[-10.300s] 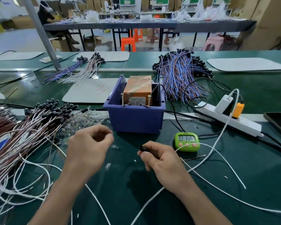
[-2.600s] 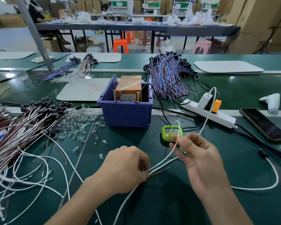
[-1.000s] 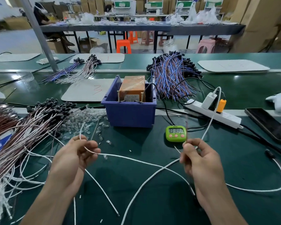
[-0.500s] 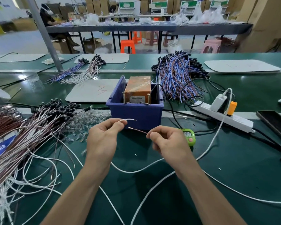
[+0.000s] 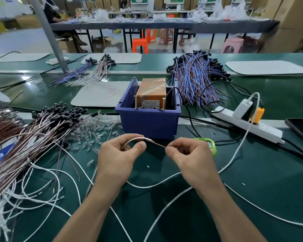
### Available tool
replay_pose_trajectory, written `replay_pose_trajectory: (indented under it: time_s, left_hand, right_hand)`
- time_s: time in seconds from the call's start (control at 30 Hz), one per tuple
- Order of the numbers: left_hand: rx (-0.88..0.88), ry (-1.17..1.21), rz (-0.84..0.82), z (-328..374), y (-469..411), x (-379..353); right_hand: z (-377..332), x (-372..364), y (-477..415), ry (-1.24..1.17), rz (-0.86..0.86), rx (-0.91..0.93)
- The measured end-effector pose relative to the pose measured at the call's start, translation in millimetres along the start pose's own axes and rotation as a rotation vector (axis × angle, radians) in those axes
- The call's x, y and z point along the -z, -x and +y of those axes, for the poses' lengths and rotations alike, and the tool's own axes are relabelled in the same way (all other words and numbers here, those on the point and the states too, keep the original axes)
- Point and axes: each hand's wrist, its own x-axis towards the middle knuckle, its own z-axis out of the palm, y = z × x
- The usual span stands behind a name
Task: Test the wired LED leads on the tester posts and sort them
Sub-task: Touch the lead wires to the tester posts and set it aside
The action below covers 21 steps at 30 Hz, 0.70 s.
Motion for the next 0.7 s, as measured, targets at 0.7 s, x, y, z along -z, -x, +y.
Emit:
replay_pose_trajectory:
  time_s: [0.7]
  left_hand:
    - [-0.101,-0.031,0.027,3.9,5.0,-1.0]
  right_hand:
    - [-1.2,1.0,-1.0,-0.176,-0.001,-0.099]
